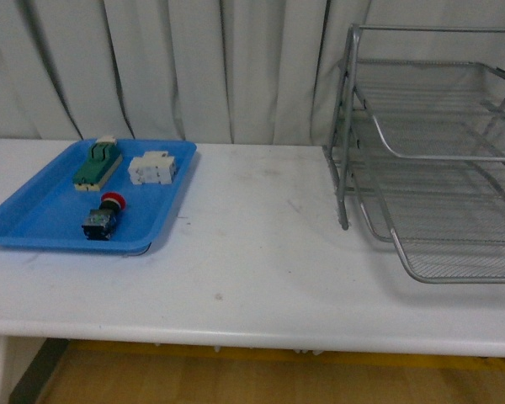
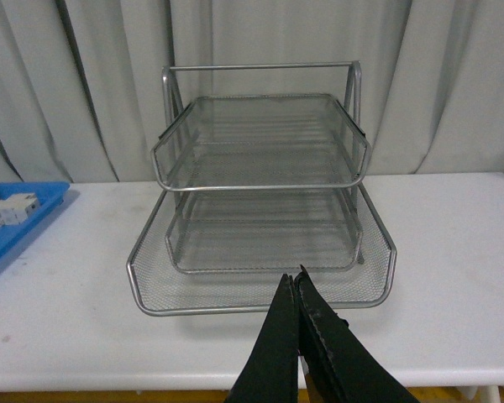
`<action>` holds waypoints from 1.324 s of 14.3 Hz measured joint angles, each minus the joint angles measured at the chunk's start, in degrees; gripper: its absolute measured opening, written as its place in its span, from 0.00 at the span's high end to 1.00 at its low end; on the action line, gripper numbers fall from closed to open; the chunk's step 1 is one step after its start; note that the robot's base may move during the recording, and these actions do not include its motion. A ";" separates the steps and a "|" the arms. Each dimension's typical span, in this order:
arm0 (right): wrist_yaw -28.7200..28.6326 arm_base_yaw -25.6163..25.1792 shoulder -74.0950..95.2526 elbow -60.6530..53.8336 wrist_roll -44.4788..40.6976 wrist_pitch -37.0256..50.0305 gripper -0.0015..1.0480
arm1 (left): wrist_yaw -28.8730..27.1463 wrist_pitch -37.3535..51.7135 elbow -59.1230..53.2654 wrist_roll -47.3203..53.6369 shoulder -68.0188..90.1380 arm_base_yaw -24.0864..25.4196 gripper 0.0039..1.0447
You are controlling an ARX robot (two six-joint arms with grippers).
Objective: Place button on rack with both arms
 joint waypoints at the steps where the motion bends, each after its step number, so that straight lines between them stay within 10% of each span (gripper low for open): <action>1: 2.12 2.05 -0.50 0.00 -0.28 -0.48 0.98 | 0.00 0.00 0.00 0.00 0.00 0.00 0.06; 4: 12.41 12.76 -1.68 0.00 -0.37 -1.68 0.98 | 0.00 0.00 0.00 0.00 0.00 0.00 0.06; 9: 13.88 13.53 -1.68 0.00 -0.55 -1.75 0.98 | 0.00 0.00 0.00 0.00 0.00 0.00 0.06; 16: 13.88 13.53 -1.68 0.00 -0.59 -1.75 0.11 | 0.00 0.00 0.00 0.00 0.00 0.00 0.06; 19: 13.88 13.53 -1.68 0.00 -0.59 -1.75 0.06 | 0.00 0.02 0.00 0.00 0.00 0.00 0.06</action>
